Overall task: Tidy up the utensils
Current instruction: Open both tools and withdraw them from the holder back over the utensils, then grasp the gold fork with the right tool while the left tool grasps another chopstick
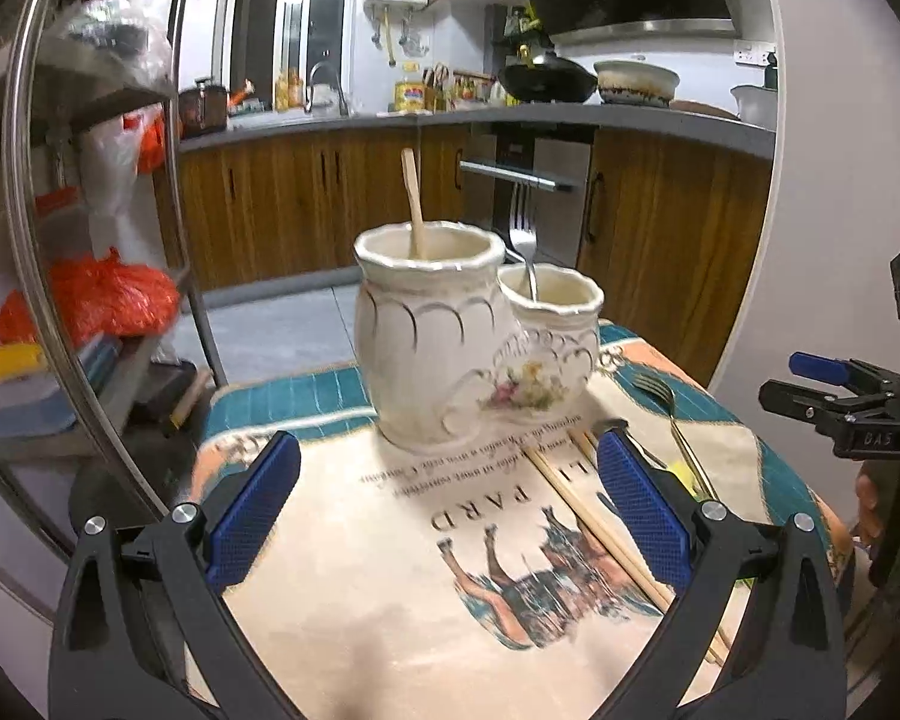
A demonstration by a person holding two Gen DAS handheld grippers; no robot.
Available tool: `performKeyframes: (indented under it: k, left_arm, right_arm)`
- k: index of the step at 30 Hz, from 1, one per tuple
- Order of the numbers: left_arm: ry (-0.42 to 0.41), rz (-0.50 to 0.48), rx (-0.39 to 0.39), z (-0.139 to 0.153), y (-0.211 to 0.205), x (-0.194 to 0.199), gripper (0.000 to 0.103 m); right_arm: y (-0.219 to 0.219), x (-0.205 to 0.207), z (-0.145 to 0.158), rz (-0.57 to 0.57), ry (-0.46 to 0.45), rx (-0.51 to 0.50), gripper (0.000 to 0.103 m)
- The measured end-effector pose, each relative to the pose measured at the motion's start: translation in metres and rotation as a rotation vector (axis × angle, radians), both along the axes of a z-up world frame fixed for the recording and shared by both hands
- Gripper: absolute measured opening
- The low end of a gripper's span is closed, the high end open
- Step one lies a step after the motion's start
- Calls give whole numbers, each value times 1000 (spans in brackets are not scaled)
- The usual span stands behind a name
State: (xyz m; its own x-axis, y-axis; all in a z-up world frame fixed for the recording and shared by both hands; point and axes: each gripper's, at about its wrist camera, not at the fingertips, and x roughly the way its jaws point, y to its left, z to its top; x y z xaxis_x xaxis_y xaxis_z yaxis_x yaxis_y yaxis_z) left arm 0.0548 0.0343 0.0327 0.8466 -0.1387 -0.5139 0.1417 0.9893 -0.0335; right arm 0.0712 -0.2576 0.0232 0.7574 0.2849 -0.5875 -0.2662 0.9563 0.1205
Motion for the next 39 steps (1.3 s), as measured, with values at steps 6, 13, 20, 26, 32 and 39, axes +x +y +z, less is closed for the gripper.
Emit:
performKeyframes:
  k: [6,13,20,26,32,39]
  left_arm:
    - [105,-35,-16,-11,-7,6,98]
    - [216,-55,56,-30,-30,10,98]
    - [289,-70,61,-48,-49,16,98]
    - [335,-73,85,-59,-59,19,97]
    - [378,-66,108,-68,-64,24,97]
    - [386,-47,112,-69,-66,27,97]
  right_arm:
    - [0,-1,-8,20,20,-5,98]
    - [-5,0,-15,26,54,4,98]
    - [-3,3,-26,51,96,-10,98]
    - [-8,6,-31,45,118,-11,98]
    - [-10,9,-33,43,128,3,98]
    - [-10,9,-36,49,134,12,98]
